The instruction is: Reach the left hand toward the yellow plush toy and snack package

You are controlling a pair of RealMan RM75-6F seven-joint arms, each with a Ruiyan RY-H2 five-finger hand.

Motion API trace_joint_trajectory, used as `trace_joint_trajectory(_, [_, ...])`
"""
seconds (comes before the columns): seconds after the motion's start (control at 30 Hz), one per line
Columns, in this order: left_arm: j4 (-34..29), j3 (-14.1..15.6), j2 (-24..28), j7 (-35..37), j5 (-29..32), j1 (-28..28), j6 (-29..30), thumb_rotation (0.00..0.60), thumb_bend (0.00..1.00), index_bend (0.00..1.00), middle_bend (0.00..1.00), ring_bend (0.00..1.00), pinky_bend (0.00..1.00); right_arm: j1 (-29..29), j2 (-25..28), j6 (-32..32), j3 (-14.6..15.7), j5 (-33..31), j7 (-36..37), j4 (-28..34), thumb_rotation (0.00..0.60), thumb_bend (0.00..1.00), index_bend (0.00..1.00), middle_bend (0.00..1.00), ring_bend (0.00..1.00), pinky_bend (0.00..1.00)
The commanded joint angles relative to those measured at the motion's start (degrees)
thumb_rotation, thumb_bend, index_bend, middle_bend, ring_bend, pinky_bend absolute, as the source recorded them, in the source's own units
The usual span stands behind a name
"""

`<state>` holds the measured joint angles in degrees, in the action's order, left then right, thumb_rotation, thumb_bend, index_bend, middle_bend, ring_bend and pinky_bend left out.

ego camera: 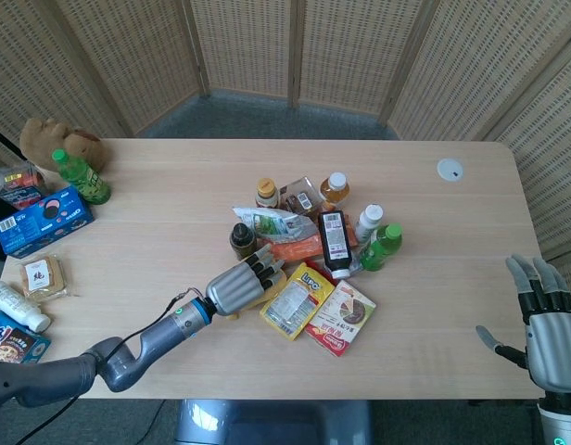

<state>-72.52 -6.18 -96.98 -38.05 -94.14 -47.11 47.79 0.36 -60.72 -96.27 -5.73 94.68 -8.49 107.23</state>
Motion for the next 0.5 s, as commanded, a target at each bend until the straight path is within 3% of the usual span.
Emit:
trace_joint_trajectory(0.03, [1.67, 1.73, -1.59, 3.16, -2.80, 0.01, 4.25, 0.600, 0.00, 0.93, 0.86, 0.92, 0.97, -0.07, 0.07, -0.14, 0.17, 0.49, 0.47, 0.01, 0.600, 0.00, 0.00, 0.00, 0.00, 0.00])
trace_joint_trajectory(0.2, [-0.63, 2.05, -0.06, 6.26, -5.03, -0.07, 8.84, 0.600, 0.00, 0.97, 0.97, 1.00, 1.00, 0.09, -0.14, 0.43, 0.38, 0.55, 0.25, -0.48, 0.600, 0.00, 0.00, 0.00, 0.00, 0.00])
trace_joint_trajectory(0.5, [-11.80, -0.64, 8.42, 4.31, -3.01, 0.54, 11.64, 0.600, 0.00, 0.98, 0.98, 1.00, 1.00, 0.23, -0.61, 0.96, 0.74, 0.97, -0.55, -0.54, 0.600, 0.00, 0.00, 0.00, 0.00, 0.00])
